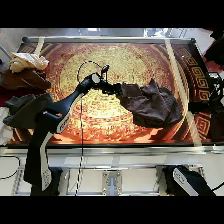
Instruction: Fold the shirts.
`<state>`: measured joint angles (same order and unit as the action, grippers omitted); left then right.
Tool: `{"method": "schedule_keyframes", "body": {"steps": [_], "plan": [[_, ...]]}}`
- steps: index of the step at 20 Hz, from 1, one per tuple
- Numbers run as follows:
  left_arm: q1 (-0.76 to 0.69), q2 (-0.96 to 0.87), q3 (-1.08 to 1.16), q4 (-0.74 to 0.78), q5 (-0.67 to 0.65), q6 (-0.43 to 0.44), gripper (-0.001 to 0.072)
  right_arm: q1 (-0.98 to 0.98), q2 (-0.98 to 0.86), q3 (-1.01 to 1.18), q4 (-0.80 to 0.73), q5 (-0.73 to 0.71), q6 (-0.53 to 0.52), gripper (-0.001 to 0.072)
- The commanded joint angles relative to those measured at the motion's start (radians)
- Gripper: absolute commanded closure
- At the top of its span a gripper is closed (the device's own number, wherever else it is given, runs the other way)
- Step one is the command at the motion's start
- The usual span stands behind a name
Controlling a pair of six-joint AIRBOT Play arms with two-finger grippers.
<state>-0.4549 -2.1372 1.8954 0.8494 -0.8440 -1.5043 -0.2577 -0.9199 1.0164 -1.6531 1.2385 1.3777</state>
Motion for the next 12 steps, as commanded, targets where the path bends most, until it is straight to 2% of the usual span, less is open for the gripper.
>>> {"method": "schedule_keyframes", "body": {"steps": [1,2,3,5,7,10,12], "plan": [[-0.027,-0.024,0.023,-0.039,0.011,0.031,0.0516,0.000,0.003,0.014,-0.016,0.004,0.001,0.0305],[-0.036,-0.029,0.022,-0.061,0.011,0.056,0.0637,0.000,0.003,0.014,-0.026,0.006,0.001,0.0305],[-0.043,-0.032,0.023,-0.082,0.011,0.094,0.0698,-0.002,0.003,0.014,-0.039,0.006,0.001,0.0305],[-0.048,-0.031,0.026,-0.115,0.009,0.107,0.0698,-0.055,0.000,-0.004,-0.041,-0.013,0.034,0.0306],[-0.036,-0.024,0.044,-0.117,0.003,0.107,0.0699,-0.180,-0.009,-0.080,0.030,-0.057,0.071,0.0305],[-0.001,0.001,0.055,-0.118,0.002,0.107,0.0698,-0.420,-0.061,-0.248,0.395,-0.147,0.005,0.0305],[0.023,0.018,0.056,-0.118,-0.007,0.107,0.0698,-0.547,-0.142,-0.319,0.729,-0.164,-0.177,0.0305]]}}
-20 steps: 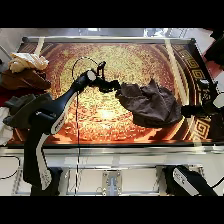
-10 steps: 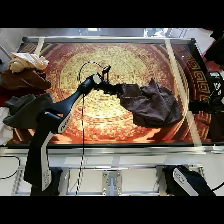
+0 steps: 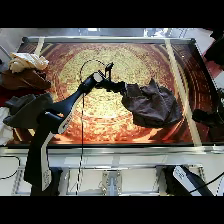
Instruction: Fold the shirts.
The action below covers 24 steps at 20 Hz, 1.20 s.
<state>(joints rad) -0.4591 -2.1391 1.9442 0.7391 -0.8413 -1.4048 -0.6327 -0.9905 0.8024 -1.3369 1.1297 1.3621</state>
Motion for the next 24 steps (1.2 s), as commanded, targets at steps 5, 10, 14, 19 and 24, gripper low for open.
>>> {"method": "schedule_keyframes", "body": {"steps": [5,10,14,19,24], "plan": [[0.052,0.035,0.007,-0.007,-0.064,0.008,0.0698,-0.233,-0.301,-0.114,0.628,-0.066,-0.288,0.0305],[0.048,0.035,0.007,-0.007,-0.062,0.018,0.0699,-0.233,-0.342,-0.114,0.656,-0.156,-0.311,0.0306],[0.049,0.035,0.007,-0.007,-0.060,0.023,0.0699,-0.232,-0.366,-0.114,0.658,-0.184,-0.327,0.0307],[0.049,0.035,0.007,-0.007,-0.060,0.023,0.0699,-0.143,-0.467,-0.114,0.821,-0.200,-0.451,0.0381],[0.097,0.082,0.007,-0.007,-0.118,0.023,0.0700,-0.080,-0.447,-0.071,1.098,-0.068,-0.621,0.0695]]}}
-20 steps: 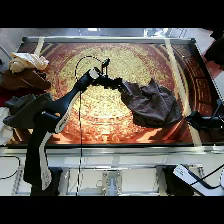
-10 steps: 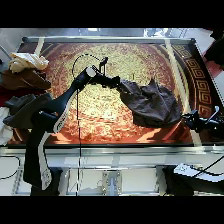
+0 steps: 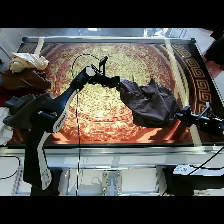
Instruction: Fold the shirts.
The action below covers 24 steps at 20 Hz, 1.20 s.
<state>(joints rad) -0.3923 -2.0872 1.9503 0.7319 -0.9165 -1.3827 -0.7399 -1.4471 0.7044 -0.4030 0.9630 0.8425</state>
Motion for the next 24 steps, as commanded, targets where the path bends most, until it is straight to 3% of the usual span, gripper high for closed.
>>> {"method": "schedule_keyframes", "body": {"steps": [1,5,10,13,16,19,22,24], "plan": [[0.066,0.066,0.001,0.001,-0.091,0.001,0.0700,0.018,0.052,0.060,0.171,0.187,-0.101,0.0695],[0.274,0.302,0.001,0.000,-0.341,0.032,0.0701,-0.056,0.357,0.218,0.160,0.434,-0.008,0.0695],[0.528,0.721,0.001,0.010,-0.430,0.067,0.0701,-0.108,0.773,0.548,0.034,0.422,0.137,0.0697],[0.650,0.956,0.001,0.231,-0.374,0.040,0.0701,-0.108,0.887,0.813,-0.100,0.340,0.188,0.0698],[0.674,1.096,0.001,0.438,-0.357,-0.008,0.0702,-0.108,0.889,0.971,-0.104,0.362,0.235,0.0699],[0.674,1.054,-0.010,0.452,-0.356,-0.008,0.0702,-0.108,0.842,0.915,-0.066,0.420,0.317,0.0698],[0.613,0.856,-0.023,0.450,-0.346,-0.008,0.0702,-0.102,0.772,0.725,0.002,0.585,0.320,0.0697],[0.534,0.688,-0.023,0.459,-0.294,0.004,0.0702,-0.047,0.748,0.524,-0.021,0.575,0.313,0.0697]]}}
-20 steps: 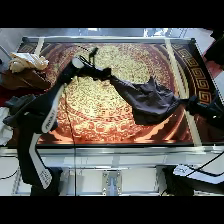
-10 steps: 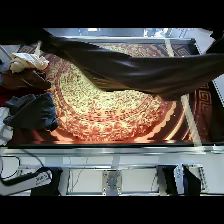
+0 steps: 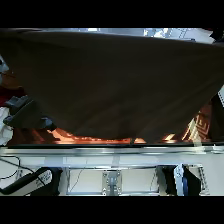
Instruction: Fold the shirts.
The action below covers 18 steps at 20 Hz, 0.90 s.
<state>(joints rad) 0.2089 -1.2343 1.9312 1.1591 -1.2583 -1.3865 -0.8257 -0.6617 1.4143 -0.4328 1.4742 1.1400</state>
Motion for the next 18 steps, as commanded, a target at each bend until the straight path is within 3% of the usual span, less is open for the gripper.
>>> {"method": "schedule_keyframes", "body": {"steps": [1,3,6,7,8,9,10,11,12,15,16,18], "plan": [[-0.109,-0.246,-0.003,0.045,0.074,0.022,0.0702,0.087,-0.045,-0.291,-0.013,0.017,-0.019,0.0697],[-0.193,-0.410,-0.003,0.102,0.142,0.026,0.0701,0.220,-0.073,-0.510,-0.089,-0.211,-0.077,0.0697],[-0.280,-0.619,-0.003,0.150,0.338,0.024,0.0696,0.423,-0.205,-0.709,-0.151,-0.716,-0.113,0.0697],[-0.295,-0.669,-0.003,0.150,0.412,0.003,0.0616,0.487,-0.282,-0.724,-0.151,-0.862,-0.123,0.0697],[-0.306,-0.713,-0.003,0.150,0.486,-0.042,0.0394,0.543,-0.364,-0.716,-0.145,-0.980,-0.131,0.0697],[-0.312,-0.742,-0.002,0.150,0.537,-0.089,0.0088,0.599,-0.456,-0.691,-0.139,-1.083,-0.130,0.0693],[-0.314,-0.757,-0.002,0.150,0.565,-0.130,-0.0012,0.641,-0.536,-0.653,-0.141,-1.139,-0.131,0.0584],[-0.314,-0.755,-0.002,0.151,0.568,-0.129,-0.0013,0.668,-0.608,-0.602,-0.141,-1.154,-0.131,0.0288],[-0.301,-0.740,0.002,0.150,0.565,-0.129,-0.0013,0.678,-0.667,-0.535,-0.142,-1.122,-0.131,0.0083],[-0.214,-0.594,0.009,0.150,0.482,-0.133,-0.0007,0.616,-0.678,-0.338,-0.207,-0.937,-0.120,0.0153],[-0.172,-0.528,0.009,0.150,0.397,-0.133,-0.0006,0.566,-0.648,-0.278,-0.280,-0.863,-0.090,0.0211],[-0.076,-0.406,-0.006,0.150,0.175,-0.124,0.0003,0.430,-0.560,-0.201,-0.464,-0.703,0.038,0.0212]]}}
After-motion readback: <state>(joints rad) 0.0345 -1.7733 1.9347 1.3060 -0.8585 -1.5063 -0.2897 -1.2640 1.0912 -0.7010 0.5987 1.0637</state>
